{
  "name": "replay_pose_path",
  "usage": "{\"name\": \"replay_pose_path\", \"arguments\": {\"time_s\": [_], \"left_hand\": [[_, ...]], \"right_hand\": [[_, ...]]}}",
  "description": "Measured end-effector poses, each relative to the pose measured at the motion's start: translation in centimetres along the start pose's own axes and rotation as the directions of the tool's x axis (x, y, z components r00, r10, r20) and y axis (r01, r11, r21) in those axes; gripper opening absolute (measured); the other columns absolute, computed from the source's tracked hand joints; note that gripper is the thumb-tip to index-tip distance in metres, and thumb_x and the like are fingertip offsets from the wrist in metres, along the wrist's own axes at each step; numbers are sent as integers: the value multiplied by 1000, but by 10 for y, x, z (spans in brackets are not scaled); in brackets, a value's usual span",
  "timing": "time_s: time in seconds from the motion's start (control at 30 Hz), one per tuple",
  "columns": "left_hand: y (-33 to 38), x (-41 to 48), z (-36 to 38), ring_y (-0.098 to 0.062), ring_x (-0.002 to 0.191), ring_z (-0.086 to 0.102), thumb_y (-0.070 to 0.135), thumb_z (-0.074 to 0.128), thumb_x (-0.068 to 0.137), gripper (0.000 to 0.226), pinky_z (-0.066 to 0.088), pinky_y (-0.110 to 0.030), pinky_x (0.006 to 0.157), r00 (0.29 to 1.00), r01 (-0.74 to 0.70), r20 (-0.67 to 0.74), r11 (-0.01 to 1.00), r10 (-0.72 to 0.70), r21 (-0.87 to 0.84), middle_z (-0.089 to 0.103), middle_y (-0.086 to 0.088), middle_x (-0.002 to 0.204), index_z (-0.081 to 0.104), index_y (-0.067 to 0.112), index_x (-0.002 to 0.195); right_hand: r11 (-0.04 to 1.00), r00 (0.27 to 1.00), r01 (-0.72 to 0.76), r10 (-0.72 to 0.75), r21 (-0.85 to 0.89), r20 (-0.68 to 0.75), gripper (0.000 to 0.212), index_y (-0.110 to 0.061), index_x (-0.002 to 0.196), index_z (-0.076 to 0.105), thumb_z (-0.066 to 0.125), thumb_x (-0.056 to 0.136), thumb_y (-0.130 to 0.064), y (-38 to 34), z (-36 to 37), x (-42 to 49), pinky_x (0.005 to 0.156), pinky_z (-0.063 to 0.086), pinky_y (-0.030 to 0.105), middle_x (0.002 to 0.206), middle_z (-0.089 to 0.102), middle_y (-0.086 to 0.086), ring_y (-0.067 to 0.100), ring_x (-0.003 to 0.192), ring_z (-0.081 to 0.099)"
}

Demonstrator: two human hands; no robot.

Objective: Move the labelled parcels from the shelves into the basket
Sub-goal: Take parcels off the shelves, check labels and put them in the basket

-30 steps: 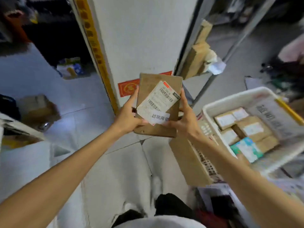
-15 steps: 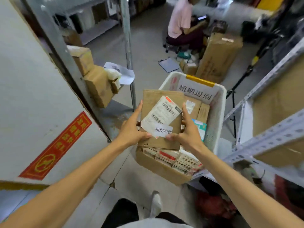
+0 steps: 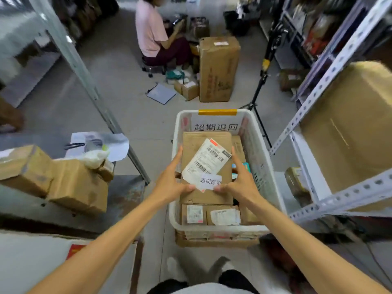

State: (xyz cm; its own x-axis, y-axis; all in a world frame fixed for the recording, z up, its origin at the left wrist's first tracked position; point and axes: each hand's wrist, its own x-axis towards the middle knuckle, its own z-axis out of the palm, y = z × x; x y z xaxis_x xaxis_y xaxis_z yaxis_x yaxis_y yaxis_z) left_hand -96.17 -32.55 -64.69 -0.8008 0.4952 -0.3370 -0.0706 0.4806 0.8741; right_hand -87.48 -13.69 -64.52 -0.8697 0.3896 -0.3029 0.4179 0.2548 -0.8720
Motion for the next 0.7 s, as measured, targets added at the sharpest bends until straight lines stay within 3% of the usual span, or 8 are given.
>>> {"name": "replay_pose_path", "arguments": {"time_s": [0.17,0.23,0.3,0.37,0.43,0.5,0.6,0.7], "left_hand": [[-5,36,2,-5,103,57,7,77,74,114,56,-26,80,999,40,37,999,-40,-3,52,9,129,3,53,146],[-6,44,10,-1,96,57,4,76,75,113,52,-12,68,997,67,46,998,-67,-8,53,11,126,3,49,148],[-7,52,21,3,87,57,2,75,75,111,47,-6,61,995,84,53,996,-84,2,55,19,114,4,47,147],[-11,63,31,0,87,59,3,75,74,111,53,-12,67,991,116,62,993,-116,7,58,18,109,4,49,147],[-21,75,38,-6,93,63,4,76,72,113,58,-29,78,984,166,72,986,-164,-19,61,17,109,6,51,147],[-31,85,40,-8,94,65,1,75,70,114,59,-37,79,976,210,72,977,-207,-31,62,20,101,8,54,146],[-44,111,35,-11,90,67,1,75,71,114,60,-33,73,962,258,105,966,-254,-27,65,14,96,7,59,143],[-52,143,28,-8,92,63,3,75,74,113,58,-28,76,964,243,111,970,-243,19,56,22,106,4,56,144]], "right_hand": [[999,999,-33,34,-28,13,128,-42,153,5,86,63,0,3,-2,29,96,48,32,130,50,-6,10,114,47],[997,997,-78,79,-28,28,127,-42,153,6,85,63,0,15,-5,40,97,49,36,132,51,-4,12,114,50],[992,992,-127,127,-26,26,128,-48,150,7,86,61,-2,28,-8,50,96,51,42,134,51,-2,16,116,54],[986,985,-165,166,-35,38,126,-49,149,10,87,61,-3,38,-13,62,95,52,43,133,53,0,18,115,55],[977,976,-204,208,-67,58,123,-46,150,10,87,62,-5,47,-15,74,97,50,39,131,52,-1,17,114,54],[968,968,-231,239,-101,72,123,-44,151,8,87,63,-7,51,-12,83,97,48,35,129,52,-2,17,114,53],[962,960,-261,268,-87,84,122,-42,151,8,86,65,-7,55,-4,102,92,49,33,132,53,-2,17,113,54],[961,956,-272,275,-48,99,116,-37,153,9,82,69,-2,55,4,132,83,49,25,129,52,-4,16,110,53]]}}
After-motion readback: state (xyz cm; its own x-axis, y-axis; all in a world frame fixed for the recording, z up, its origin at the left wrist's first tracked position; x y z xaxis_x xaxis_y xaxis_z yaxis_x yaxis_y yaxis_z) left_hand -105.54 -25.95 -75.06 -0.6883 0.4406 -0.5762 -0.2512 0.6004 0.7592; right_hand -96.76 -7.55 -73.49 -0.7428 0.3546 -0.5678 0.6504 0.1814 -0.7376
